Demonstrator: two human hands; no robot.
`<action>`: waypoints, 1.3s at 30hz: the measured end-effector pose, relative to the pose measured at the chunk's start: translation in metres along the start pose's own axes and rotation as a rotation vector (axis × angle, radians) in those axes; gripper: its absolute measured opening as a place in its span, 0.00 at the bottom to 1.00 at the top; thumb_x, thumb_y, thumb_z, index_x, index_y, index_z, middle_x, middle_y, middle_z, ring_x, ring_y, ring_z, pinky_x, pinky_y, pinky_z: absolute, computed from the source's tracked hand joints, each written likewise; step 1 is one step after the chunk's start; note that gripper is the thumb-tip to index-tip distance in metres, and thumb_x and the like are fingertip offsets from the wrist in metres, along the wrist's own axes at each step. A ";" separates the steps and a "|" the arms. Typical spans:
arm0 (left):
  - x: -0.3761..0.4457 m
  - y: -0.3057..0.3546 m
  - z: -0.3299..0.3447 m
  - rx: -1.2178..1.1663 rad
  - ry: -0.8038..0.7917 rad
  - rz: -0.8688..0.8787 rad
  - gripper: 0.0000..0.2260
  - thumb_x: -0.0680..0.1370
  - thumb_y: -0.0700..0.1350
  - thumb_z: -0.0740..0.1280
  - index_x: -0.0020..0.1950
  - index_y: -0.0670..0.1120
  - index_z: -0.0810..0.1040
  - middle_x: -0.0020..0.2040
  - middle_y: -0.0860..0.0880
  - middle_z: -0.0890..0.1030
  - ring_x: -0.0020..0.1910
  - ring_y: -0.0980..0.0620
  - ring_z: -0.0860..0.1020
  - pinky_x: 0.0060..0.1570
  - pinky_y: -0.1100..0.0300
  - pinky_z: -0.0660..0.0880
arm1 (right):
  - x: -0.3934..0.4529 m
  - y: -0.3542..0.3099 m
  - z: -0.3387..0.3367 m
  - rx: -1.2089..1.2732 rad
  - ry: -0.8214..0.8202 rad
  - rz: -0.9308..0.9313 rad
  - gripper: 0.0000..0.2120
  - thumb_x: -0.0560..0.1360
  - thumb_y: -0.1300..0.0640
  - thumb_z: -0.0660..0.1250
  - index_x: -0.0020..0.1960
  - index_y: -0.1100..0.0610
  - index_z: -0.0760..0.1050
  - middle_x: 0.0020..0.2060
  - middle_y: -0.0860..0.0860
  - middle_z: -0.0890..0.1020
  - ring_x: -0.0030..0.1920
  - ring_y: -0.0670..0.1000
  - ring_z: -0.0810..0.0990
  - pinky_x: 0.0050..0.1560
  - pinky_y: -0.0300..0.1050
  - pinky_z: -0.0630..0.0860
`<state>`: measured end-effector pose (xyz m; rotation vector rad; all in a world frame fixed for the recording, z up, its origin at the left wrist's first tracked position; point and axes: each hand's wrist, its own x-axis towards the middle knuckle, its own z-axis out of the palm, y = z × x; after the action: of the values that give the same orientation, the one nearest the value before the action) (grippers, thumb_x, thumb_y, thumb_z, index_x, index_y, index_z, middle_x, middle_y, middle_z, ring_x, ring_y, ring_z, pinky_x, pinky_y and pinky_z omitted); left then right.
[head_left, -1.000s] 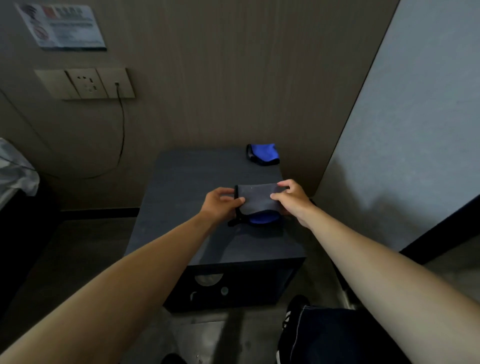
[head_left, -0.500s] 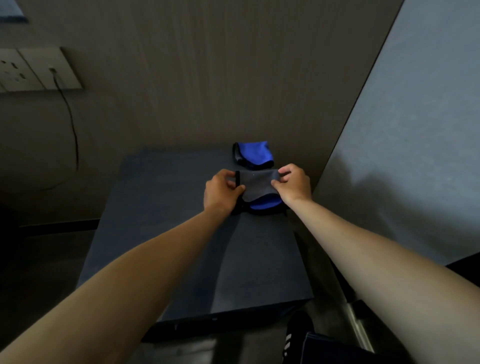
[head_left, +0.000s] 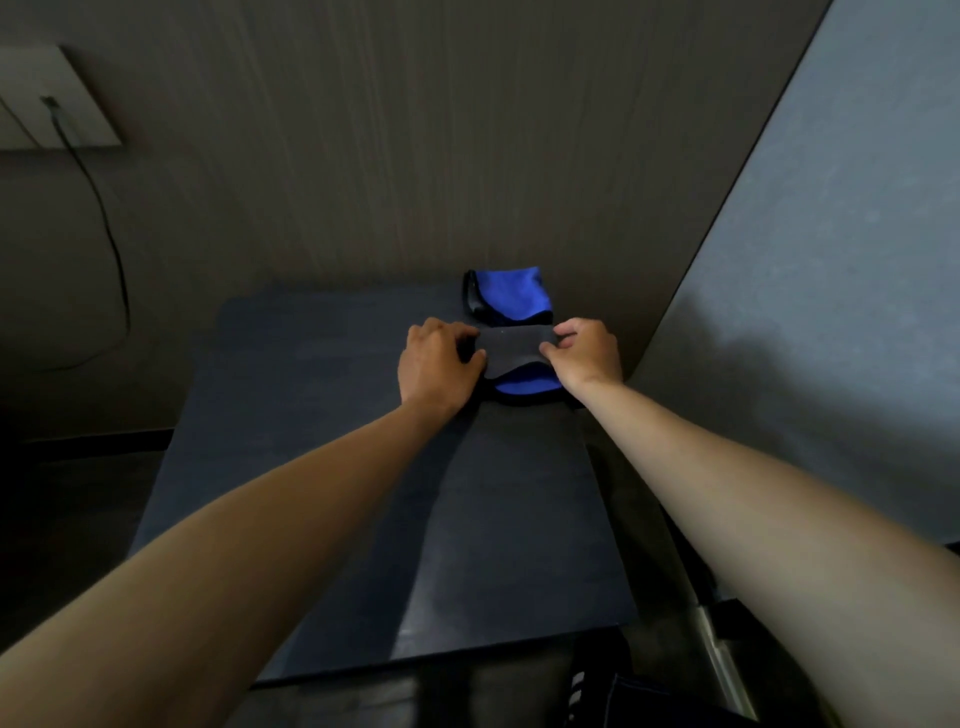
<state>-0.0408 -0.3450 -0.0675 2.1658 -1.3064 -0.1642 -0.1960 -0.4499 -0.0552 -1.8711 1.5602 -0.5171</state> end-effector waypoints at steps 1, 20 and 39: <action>0.002 -0.001 0.000 -0.025 0.006 -0.013 0.14 0.76 0.53 0.70 0.61 0.52 0.81 0.59 0.49 0.77 0.60 0.47 0.72 0.51 0.53 0.76 | 0.000 -0.001 -0.002 -0.004 0.002 -0.004 0.15 0.76 0.52 0.70 0.62 0.52 0.77 0.51 0.49 0.83 0.54 0.51 0.82 0.52 0.46 0.78; 0.082 -0.006 0.015 -0.577 -0.113 -0.582 0.15 0.64 0.62 0.76 0.35 0.50 0.83 0.47 0.45 0.86 0.52 0.43 0.83 0.56 0.49 0.80 | 0.043 -0.028 0.001 0.041 -0.116 0.001 0.10 0.75 0.61 0.62 0.53 0.58 0.79 0.51 0.55 0.82 0.53 0.56 0.81 0.50 0.47 0.76; 0.068 0.006 -0.009 0.021 -0.042 -0.209 0.05 0.70 0.51 0.72 0.43 0.55 0.79 0.49 0.51 0.83 0.52 0.48 0.80 0.54 0.52 0.76 | 0.047 -0.025 0.011 -0.060 0.005 -0.135 0.18 0.76 0.61 0.67 0.64 0.53 0.72 0.58 0.50 0.77 0.56 0.51 0.77 0.53 0.46 0.75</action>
<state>-0.0077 -0.4002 -0.0437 2.3256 -1.1063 -0.2821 -0.1601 -0.4911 -0.0510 -2.0326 1.4739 -0.5404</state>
